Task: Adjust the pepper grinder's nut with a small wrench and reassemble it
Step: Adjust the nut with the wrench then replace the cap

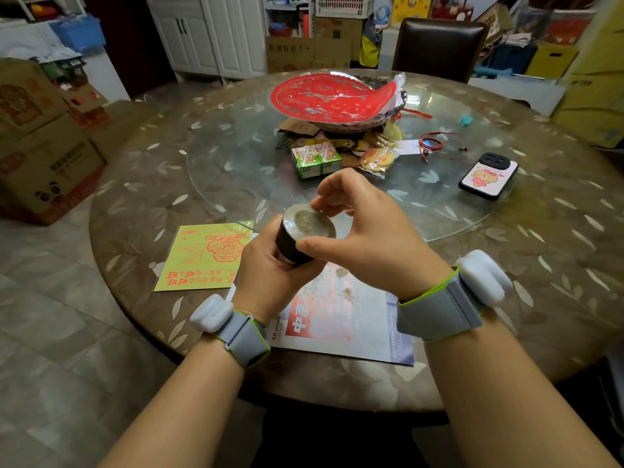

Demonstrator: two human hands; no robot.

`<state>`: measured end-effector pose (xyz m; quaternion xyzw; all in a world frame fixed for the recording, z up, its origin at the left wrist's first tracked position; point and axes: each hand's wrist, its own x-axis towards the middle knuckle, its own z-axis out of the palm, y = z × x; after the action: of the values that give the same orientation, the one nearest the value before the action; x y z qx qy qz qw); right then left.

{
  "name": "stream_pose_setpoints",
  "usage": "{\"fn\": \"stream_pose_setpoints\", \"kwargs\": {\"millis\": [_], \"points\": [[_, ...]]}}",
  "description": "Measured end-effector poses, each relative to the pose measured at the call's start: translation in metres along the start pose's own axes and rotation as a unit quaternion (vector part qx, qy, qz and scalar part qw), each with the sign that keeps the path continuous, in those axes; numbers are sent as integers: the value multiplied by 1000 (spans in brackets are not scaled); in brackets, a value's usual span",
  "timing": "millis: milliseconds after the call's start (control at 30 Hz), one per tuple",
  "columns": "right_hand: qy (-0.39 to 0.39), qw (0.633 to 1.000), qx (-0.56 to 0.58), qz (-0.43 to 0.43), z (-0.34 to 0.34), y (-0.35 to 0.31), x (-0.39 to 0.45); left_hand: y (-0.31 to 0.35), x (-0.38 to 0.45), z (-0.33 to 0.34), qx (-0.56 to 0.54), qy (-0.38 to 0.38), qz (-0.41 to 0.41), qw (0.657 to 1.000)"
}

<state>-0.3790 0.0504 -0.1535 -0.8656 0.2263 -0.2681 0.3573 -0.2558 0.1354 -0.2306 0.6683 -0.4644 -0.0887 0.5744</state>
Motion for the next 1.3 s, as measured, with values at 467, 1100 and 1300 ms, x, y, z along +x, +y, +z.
{"fn": "stream_pose_setpoints", "kwargs": {"millis": [467,1100,1300], "points": [[-18,999,-32,13,11,-15,12,-9,3,-5,-46,32,-20,998],[-41,612,672,415,69,39,-39,35,26,1,-434,126,-183,873],[61,603,686,403,60,40,-36,30,19,-1,-424,101,-231,870]]}}
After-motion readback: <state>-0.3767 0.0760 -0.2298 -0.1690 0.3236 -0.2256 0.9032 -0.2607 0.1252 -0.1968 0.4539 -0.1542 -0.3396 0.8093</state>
